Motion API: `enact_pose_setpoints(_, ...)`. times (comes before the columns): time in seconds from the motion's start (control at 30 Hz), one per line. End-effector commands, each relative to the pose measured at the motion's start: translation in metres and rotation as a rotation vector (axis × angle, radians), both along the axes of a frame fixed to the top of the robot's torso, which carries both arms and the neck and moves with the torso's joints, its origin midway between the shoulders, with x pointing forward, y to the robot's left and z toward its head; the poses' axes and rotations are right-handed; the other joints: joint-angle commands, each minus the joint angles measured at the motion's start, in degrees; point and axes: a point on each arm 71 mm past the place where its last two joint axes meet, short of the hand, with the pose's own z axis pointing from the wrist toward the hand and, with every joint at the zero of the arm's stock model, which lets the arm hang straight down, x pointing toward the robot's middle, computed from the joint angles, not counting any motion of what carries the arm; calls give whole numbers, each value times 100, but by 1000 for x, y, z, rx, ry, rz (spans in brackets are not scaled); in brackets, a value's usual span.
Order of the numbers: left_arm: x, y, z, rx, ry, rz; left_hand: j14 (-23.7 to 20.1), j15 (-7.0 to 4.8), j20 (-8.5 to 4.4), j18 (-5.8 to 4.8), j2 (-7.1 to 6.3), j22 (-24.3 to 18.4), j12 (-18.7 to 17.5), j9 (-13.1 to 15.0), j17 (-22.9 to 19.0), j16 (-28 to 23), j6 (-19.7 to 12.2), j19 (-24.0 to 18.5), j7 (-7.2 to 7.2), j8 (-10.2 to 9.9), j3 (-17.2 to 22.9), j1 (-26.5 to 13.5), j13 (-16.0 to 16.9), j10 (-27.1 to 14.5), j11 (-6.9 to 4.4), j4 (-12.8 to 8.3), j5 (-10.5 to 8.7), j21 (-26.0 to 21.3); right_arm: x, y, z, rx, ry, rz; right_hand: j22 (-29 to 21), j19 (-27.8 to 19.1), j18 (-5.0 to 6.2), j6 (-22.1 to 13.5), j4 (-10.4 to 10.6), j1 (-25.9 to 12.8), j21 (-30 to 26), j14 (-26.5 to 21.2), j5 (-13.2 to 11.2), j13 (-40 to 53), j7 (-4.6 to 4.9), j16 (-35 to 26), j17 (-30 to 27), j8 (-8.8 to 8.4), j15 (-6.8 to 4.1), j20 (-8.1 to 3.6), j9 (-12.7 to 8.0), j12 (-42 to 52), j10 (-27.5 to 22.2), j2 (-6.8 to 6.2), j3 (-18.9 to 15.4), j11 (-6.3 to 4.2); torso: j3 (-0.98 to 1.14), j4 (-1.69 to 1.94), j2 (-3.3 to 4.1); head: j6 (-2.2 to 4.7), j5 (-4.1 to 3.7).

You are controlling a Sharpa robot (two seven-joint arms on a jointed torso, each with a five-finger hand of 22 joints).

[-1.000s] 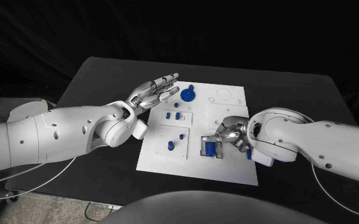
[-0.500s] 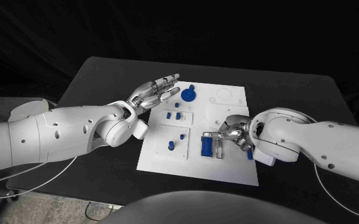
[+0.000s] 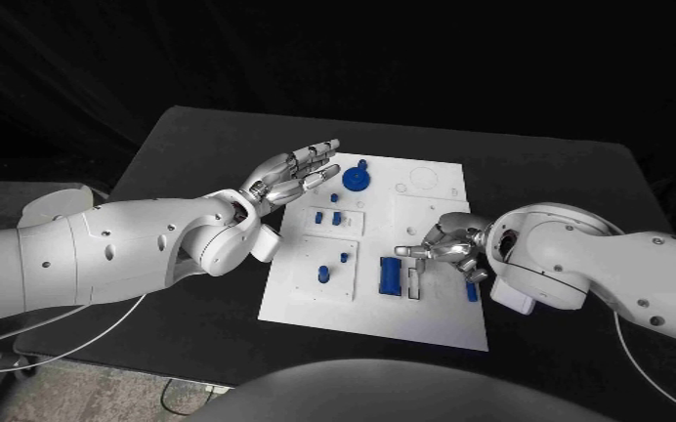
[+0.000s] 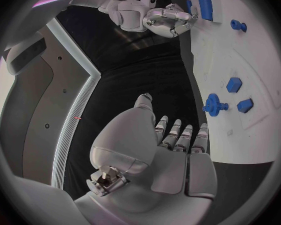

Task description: Assemble the parts on the task board

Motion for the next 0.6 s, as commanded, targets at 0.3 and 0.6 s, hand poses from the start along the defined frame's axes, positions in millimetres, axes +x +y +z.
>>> enact_pose_setpoints(0.3,0,-2,-1,-10,4,-16,45,0,-3,-89,-21,-4,31,10,10,36,53,36,2,39,41,66,9,31,14,-12,28,28,14,-49,29,-182,-123,23,847,-16,57,-125,-94,369,-78,295,329,1509,18,-33,-85,8,-31,-34,-5,22,600,36,-83,-33,-1,1,-6,0,-34)
enact_pose_setpoints(0.6,0,-3,-1,-9,7,-18,47,0,-3,-91,-27,-4,39,11,10,38,68,38,9,47,44,78,10,35,14,-15,40,29,15,-74,29,-287,-182,27,860,-1,48,14,-107,518,-34,302,535,1509,-7,-17,-58,-46,-39,-37,-89,22,600,99,-122,-41,9,-8,6,0,-134)
